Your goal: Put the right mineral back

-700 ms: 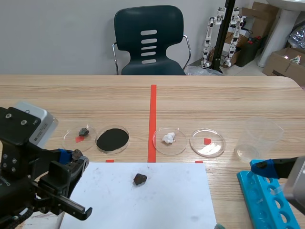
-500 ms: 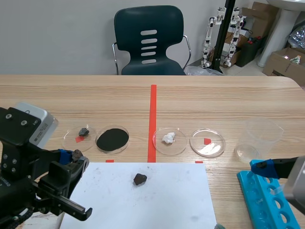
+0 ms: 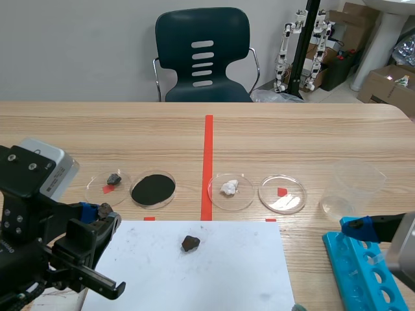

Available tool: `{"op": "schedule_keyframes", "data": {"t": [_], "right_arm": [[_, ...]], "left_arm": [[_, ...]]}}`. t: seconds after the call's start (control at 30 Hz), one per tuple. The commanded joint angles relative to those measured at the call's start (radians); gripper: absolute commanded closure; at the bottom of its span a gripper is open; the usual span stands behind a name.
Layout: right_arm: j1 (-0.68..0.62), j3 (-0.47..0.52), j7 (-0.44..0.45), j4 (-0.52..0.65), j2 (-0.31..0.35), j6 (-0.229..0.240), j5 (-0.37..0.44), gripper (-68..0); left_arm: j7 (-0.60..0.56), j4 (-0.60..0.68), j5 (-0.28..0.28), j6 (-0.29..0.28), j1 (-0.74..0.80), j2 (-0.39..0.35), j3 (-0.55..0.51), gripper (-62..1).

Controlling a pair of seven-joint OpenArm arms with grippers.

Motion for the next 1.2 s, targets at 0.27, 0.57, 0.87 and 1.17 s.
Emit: {"op": "schedule_keyframes", "data": {"t": [0.27, 0.57, 0.87, 1.17], "right_arm": [[0.006, 0.002, 0.014, 0.020, 0.000, -0.004, 0.012, -60.8], [0.006, 0.002, 0.014, 0.020, 0.000, -0.004, 0.012, -60.8], [0.006, 0.002, 0.014, 0.020, 0.000, -0.004, 0.012, -60.8], [0.006, 0.002, 0.014, 0.020, 0.000, -0.004, 0.012, -60.8]], "left_arm": [[-0.010, 0.026, 0.000, -0.002, -0.002, 0.005, -0.003, -8.5], [0.003, 0.025, 0.000, -0.002, -0.009, 0.008, -0.002, -8.5], [0.220, 0.023, -0.017, -0.002, -0.124, 0.014, 0.050, -8.5], [0.446, -0.009, -0.038, -0.001, -0.320, 0.100, 0.160, -8.5]]}}
